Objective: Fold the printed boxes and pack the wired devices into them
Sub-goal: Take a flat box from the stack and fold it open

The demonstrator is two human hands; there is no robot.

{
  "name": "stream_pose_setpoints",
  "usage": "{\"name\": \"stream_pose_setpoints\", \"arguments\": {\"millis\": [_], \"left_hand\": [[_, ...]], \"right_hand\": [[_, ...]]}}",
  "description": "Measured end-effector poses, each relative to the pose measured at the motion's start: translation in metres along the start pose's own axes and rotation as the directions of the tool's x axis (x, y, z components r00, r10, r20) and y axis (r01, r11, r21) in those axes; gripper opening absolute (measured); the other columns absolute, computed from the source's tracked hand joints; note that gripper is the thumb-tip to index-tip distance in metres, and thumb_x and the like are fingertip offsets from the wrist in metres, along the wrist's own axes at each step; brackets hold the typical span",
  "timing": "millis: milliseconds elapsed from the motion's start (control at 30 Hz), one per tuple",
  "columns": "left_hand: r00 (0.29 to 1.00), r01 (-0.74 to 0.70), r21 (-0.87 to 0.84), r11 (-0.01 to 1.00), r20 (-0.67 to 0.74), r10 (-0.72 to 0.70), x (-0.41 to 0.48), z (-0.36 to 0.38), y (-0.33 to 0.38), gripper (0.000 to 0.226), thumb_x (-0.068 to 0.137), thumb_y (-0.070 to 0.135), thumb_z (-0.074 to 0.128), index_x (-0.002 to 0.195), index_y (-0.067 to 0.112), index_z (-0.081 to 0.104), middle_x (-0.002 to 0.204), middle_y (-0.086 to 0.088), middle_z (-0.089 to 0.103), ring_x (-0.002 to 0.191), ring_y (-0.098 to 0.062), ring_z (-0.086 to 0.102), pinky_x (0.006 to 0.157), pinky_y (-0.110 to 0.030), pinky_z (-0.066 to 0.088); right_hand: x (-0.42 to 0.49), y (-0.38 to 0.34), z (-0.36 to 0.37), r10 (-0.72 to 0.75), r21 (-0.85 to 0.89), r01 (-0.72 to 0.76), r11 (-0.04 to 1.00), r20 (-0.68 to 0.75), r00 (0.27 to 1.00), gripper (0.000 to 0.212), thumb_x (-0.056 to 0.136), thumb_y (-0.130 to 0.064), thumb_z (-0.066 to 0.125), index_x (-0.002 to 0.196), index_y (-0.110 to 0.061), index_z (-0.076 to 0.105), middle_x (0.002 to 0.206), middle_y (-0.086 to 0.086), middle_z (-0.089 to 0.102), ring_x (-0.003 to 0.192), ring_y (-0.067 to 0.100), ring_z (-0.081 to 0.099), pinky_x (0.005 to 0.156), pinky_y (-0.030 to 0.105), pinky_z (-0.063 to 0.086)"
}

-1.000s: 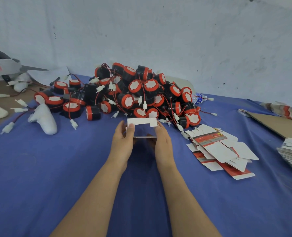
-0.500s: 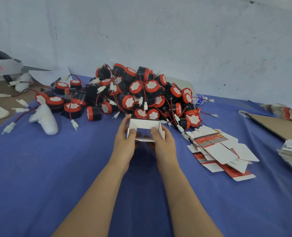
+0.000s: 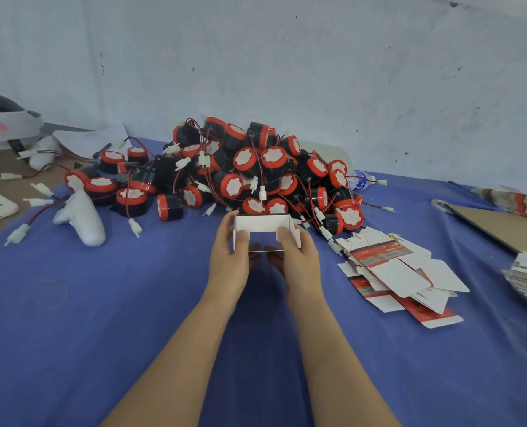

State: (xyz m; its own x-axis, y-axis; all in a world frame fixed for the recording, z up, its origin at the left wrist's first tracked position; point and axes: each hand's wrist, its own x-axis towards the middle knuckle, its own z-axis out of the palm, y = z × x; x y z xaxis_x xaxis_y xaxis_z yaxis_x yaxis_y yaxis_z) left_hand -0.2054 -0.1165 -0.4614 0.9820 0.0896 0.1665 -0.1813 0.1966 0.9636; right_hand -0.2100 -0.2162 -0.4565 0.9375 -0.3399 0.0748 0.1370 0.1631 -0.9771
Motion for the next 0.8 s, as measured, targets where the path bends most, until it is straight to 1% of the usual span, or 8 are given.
{"name": "stream_pose_setpoints", "arguments": {"millis": [67,167,333,500,600,667,733,800], "left_hand": [[1.000,0.025,-0.078,0.997,-0.012,-0.026,0.001,-0.002,0.001,0.034,0.103,0.019,0.041,0.129,0.039,0.044,0.127,0.002,0.060,0.107,-0.022,0.065,0.086,-0.035,0.057],[0.998,0.046,-0.161,0.986,-0.045,-0.054,0.003,-0.008,0.005,0.033,0.103,0.017,0.039,0.133,0.030,0.046,0.125,-0.002,0.062,0.105,-0.023,0.066,0.083,-0.033,0.057],[0.998,0.056,-0.170,0.984,0.010,-0.055,0.001,-0.009,0.008,0.035,0.102,0.014,0.040,0.132,0.030,0.049,0.128,-0.002,0.061,0.112,-0.022,0.063,0.088,-0.036,0.056],[0.995,0.010,-0.018,1.000,0.098,-0.008,0.000,-0.007,0.009,0.035,0.101,0.021,0.047,0.129,0.042,0.045,0.134,0.005,0.055,0.117,-0.015,0.058,0.093,-0.032,0.053],[0.972,-0.013,0.046,0.999,0.234,0.002,-0.005,-0.003,0.011,0.033,0.090,0.048,0.055,0.120,0.053,0.042,0.132,0.014,0.055,0.124,-0.010,0.052,0.098,-0.029,0.048],[0.950,0.032,-0.020,0.999,0.310,-0.024,-0.006,-0.002,0.013,0.031,0.084,0.066,0.050,0.112,0.054,0.053,0.128,0.009,0.061,0.120,-0.011,0.056,0.097,-0.030,0.048],[0.954,0.051,-0.055,0.997,0.298,-0.032,-0.004,-0.004,0.011,0.019,0.095,0.054,0.045,0.108,0.052,0.060,0.120,0.013,0.066,0.113,-0.009,0.061,0.093,-0.031,0.051],[0.962,-0.014,-0.030,0.999,0.271,0.022,-0.004,-0.005,0.012,0.024,0.099,0.036,0.048,0.111,0.056,0.051,0.109,0.034,0.063,0.104,0.005,0.062,0.077,-0.018,0.055]], "right_hand": [[-0.002,0.000,0.003,-0.077,-0.057,0.085,0.995,0.132,0.988,0.045,0.092,-0.048,0.053,0.127,-0.020,0.057,0.119,0.004,0.066,0.099,0.014,0.067,0.082,0.028,0.056],[-0.006,-0.004,0.007,0.015,0.064,-0.032,0.997,0.246,0.969,0.063,0.072,-0.068,0.049,0.118,-0.027,0.064,0.114,0.012,0.069,0.105,0.023,0.067,0.090,0.034,0.055],[-0.003,-0.004,0.001,0.009,-0.009,-0.007,1.000,0.251,0.968,0.038,0.099,-0.034,0.048,0.135,-0.023,0.052,0.122,0.002,0.065,0.104,0.018,0.066,0.088,0.032,0.056],[-0.002,-0.004,-0.008,0.093,0.106,-0.117,0.987,0.207,0.974,0.027,0.096,-0.009,0.053,0.121,-0.017,0.059,0.115,0.006,0.069,0.103,0.023,0.068,0.081,0.031,0.057],[0.000,-0.003,-0.013,0.147,0.162,-0.178,0.971,0.182,0.972,0.030,0.093,0.001,0.051,0.117,-0.014,0.061,0.113,0.011,0.068,0.102,0.027,0.067,0.079,0.032,0.058],[0.000,-0.004,-0.014,0.168,0.206,-0.201,0.958,0.164,0.972,0.035,0.093,0.000,0.051,0.124,-0.016,0.058,0.116,0.011,0.067,0.101,0.027,0.067,0.078,0.032,0.057],[0.001,-0.005,-0.014,0.180,0.240,-0.215,0.947,0.162,0.970,0.042,0.094,0.000,0.052,0.130,-0.019,0.055,0.118,0.011,0.067,0.098,0.026,0.068,0.075,0.031,0.057],[0.001,-0.005,-0.015,0.174,0.224,-0.211,0.951,0.172,0.970,0.045,0.094,-0.001,0.051,0.133,-0.024,0.053,0.117,0.007,0.067,0.098,0.025,0.068,0.076,0.032,0.057]]}}
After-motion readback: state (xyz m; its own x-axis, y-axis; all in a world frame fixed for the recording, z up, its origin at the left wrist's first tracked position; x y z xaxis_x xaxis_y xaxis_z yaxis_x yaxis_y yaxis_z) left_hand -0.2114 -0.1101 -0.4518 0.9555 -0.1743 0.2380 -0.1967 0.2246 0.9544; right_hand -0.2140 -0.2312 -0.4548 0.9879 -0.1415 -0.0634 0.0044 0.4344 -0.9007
